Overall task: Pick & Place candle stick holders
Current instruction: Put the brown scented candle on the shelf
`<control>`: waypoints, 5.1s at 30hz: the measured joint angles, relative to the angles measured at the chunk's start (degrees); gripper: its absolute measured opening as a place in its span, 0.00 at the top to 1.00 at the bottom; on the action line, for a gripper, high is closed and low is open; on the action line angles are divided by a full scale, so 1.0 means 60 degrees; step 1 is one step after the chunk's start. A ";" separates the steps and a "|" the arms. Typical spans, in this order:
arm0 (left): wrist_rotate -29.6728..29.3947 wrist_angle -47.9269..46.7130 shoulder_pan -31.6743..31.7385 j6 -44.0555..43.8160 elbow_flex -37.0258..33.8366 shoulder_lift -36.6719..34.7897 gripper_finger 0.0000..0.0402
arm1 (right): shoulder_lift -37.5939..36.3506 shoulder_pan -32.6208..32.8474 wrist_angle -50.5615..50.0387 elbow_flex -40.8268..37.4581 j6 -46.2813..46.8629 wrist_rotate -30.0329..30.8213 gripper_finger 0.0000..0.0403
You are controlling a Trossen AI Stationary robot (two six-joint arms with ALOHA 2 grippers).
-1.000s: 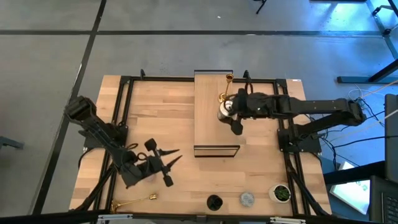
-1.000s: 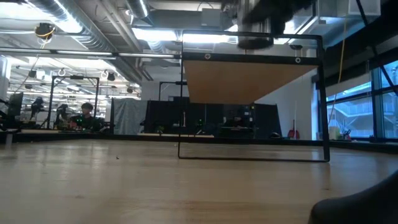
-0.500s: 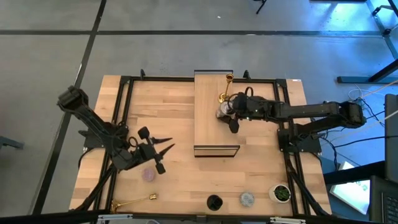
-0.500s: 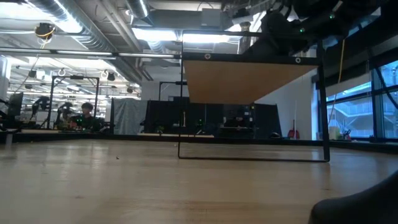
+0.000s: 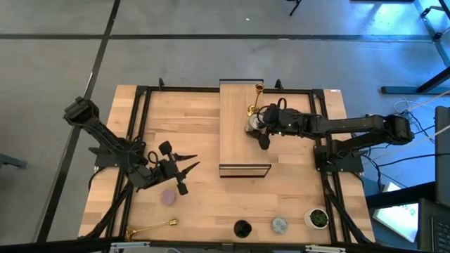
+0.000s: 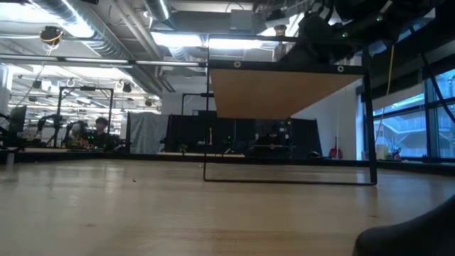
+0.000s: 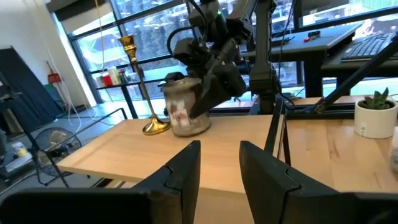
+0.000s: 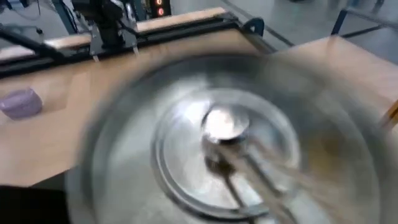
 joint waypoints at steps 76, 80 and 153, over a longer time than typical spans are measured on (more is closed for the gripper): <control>0.0366 -0.1080 0.0039 -0.0582 -0.0001 0.0007 0.76 | -0.3355 0.3342 -0.3661 0.0002 0.1074 0.0315 0.50; 0.0139 -0.1851 0.0039 -0.1090 -0.0001 0.0007 0.83 | -0.3180 0.3338 -0.3840 0.0002 0.1252 0.0246 0.83; -0.0084 -0.3753 0.0785 -0.3230 -0.0001 -0.0233 1.00 | -0.2399 0.0694 -0.0315 -0.1627 -0.0036 -0.0429 1.00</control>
